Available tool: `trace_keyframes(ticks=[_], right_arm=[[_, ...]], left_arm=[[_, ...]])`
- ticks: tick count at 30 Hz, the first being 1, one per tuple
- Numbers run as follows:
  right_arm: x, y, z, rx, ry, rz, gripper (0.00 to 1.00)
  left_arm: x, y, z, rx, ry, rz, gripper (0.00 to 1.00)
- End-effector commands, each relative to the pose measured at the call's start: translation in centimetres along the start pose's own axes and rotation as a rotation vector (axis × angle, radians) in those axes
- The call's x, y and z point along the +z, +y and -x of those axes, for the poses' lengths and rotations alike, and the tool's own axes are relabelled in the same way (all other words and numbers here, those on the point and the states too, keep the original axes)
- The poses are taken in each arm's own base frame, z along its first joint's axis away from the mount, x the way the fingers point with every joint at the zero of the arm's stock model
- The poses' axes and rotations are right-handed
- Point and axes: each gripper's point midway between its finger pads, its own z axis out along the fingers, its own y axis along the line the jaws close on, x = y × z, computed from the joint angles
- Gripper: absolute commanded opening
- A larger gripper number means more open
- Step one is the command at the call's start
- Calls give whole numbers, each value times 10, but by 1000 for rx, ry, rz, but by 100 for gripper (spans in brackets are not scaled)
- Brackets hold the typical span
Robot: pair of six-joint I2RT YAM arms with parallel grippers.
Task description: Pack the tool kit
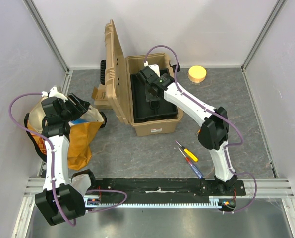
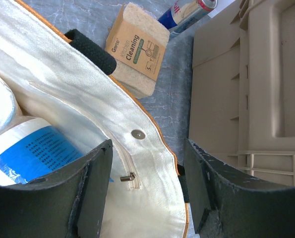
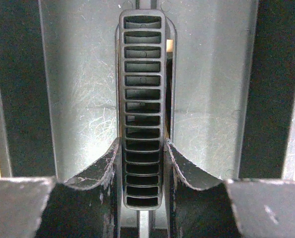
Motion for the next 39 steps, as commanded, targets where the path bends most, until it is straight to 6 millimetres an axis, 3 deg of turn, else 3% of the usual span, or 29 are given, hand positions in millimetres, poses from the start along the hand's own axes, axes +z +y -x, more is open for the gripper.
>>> trace_keyframes(ticks=[1, 14, 17, 28, 39], right_arm=[[-20, 2, 5, 59, -12, 36, 0], [-62, -4, 53, 156, -164, 60, 0], [-67, -2, 56, 159, -172, 76, 0], [-37, 8, 21, 80, -71, 63, 0], [-21, 17, 2, 56, -33, 63, 0]], left_arm=[[-5, -7, 15, 51, -50, -15, 64], [-6, -7, 15, 53, -51, -15, 65], [-5, -7, 15, 51, -50, -15, 64], [-6, -7, 15, 52, -51, -15, 64], [-5, -6, 15, 52, -49, -13, 64]])
